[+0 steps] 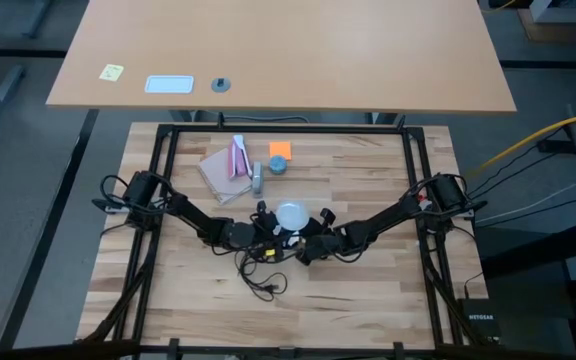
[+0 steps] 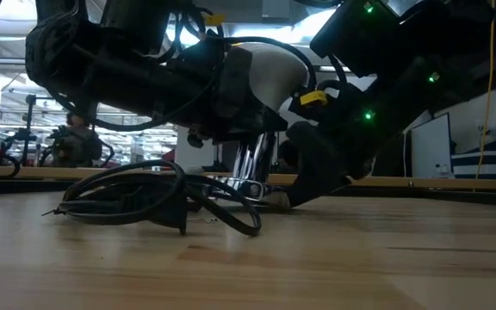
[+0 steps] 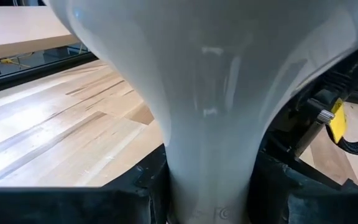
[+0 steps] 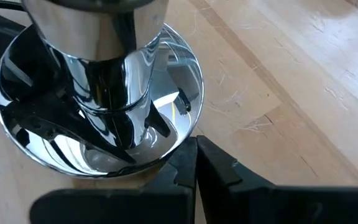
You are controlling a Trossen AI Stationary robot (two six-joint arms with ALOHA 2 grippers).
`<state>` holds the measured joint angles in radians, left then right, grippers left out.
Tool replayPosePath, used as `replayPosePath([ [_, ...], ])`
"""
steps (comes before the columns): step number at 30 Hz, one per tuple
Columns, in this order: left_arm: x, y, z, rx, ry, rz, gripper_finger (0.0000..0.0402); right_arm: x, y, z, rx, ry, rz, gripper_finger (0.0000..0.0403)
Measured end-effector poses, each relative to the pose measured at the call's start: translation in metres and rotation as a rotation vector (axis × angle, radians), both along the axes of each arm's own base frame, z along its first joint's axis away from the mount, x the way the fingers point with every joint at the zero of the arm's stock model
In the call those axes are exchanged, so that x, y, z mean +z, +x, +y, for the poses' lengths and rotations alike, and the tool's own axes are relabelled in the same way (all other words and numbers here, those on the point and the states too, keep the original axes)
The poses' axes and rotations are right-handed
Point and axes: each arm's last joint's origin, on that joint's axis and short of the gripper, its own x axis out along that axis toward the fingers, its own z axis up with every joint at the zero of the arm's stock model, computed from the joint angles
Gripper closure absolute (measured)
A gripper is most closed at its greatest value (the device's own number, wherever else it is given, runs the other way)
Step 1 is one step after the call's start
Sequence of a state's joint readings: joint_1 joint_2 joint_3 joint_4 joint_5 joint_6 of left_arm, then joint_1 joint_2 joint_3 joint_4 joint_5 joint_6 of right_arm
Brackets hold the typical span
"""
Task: Screw lightbulb
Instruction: Remove the white lightbulb from the silver lamp
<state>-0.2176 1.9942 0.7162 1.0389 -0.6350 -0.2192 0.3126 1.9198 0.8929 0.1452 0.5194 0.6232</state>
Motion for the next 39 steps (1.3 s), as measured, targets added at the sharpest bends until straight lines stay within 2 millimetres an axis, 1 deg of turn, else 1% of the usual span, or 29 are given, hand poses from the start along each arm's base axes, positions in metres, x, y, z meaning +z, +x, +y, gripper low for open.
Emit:
replayPosePath([
  [9,0.000,0.000,0.001,0.013,0.011,0.001,0.0255,0.001,0.001,0.002,0.001,0.038,-0.011,0.0393],
  [16,-0.001,0.000,0.003,0.040,0.027,0.015,0.0254,0.004,0.002,0.010,0.031,0.073,-0.042,0.0393],
  [19,-0.002,0.000,0.004,0.044,0.032,0.026,0.0254,0.007,0.003,0.013,0.027,0.068,-0.066,0.0393],
  [24,-0.002,0.000,0.003,0.033,0.026,0.020,0.0254,0.006,0.002,0.011,0.022,0.044,-0.047,0.0393],
  [31,-0.002,0.000,0.003,0.025,0.024,0.020,0.0254,0.004,-0.002,0.008,0.070,-0.034,0.019,0.0393],
  [39,-0.001,0.000,0.002,0.020,0.016,0.011,0.0250,0.024,-0.004,0.003,0.094,-0.212,0.010,0.0393],
])
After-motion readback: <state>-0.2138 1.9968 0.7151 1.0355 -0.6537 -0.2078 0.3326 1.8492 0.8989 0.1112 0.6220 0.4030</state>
